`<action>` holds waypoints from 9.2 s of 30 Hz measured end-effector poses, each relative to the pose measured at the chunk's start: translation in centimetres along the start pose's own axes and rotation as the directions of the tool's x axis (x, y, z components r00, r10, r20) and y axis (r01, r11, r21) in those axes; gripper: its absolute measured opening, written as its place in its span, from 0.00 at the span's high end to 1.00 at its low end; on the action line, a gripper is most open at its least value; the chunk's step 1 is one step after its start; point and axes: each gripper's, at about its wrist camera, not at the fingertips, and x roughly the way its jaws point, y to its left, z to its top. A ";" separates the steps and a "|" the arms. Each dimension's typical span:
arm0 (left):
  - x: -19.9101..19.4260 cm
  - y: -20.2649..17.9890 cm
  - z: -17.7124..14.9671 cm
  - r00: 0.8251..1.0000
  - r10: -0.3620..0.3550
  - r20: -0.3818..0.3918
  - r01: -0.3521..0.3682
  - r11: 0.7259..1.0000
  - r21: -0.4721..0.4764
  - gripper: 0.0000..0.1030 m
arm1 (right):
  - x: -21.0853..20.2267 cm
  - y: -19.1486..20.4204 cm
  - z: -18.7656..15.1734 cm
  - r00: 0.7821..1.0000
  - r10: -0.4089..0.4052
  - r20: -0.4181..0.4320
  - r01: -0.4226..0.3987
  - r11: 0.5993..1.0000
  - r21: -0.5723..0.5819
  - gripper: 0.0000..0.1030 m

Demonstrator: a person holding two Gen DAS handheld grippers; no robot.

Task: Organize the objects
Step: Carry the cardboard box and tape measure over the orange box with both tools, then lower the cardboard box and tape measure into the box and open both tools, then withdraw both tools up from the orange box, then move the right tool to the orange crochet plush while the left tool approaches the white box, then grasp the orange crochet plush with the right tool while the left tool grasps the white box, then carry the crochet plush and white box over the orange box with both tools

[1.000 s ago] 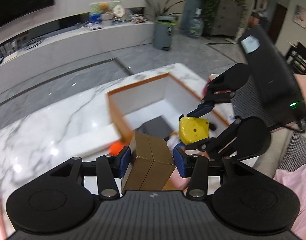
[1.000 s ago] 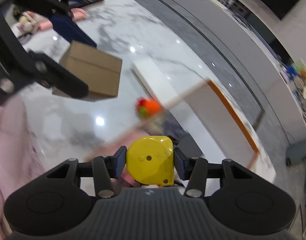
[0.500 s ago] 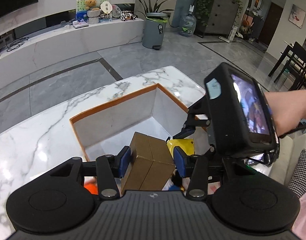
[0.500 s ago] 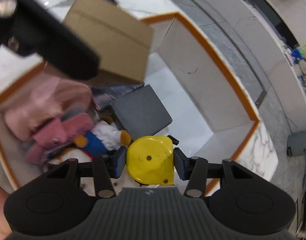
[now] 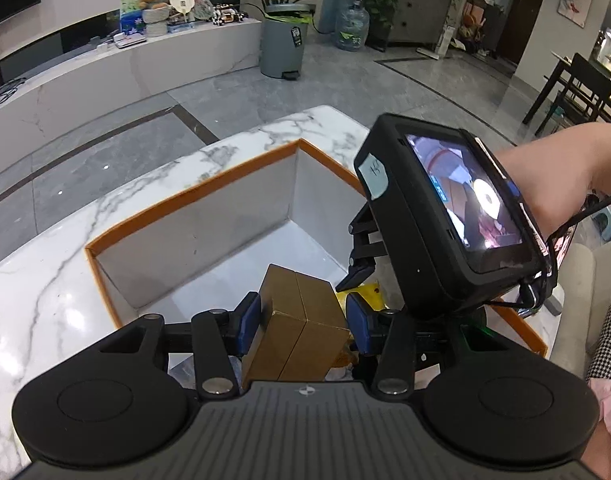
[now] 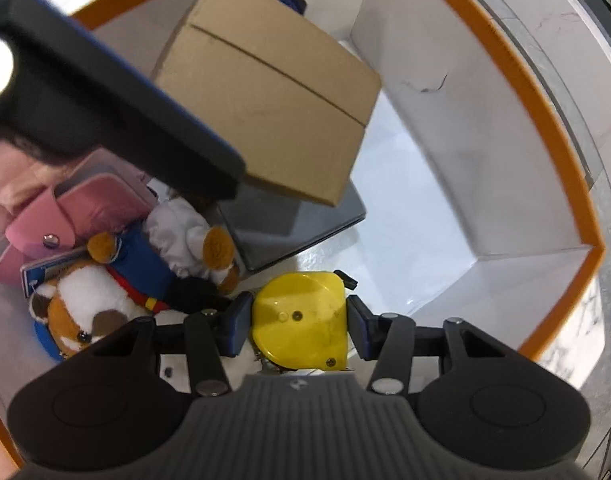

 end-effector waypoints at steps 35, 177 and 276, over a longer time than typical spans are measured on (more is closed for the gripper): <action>1.0 1.8 1.2 0.983 -0.166 0.085 0.182 0.949 -0.257 0.49 | -6.3 -0.9 -6.4 0.872 0.009 0.489 -0.273 0.838 0.472 0.31; -8.1 11.4 -15.0 0.990 0.142 -0.022 -0.143 0.988 -0.054 0.52 | 0.6 10.7 17.1 0.978 -0.202 0.049 0.207 0.972 -0.114 0.54; -2.6 0.1 1.4 0.956 0.262 -0.131 -0.096 0.702 0.705 0.32 | 0.5 -2.3 1.5 0.936 -0.349 -0.049 0.346 0.882 0.319 0.52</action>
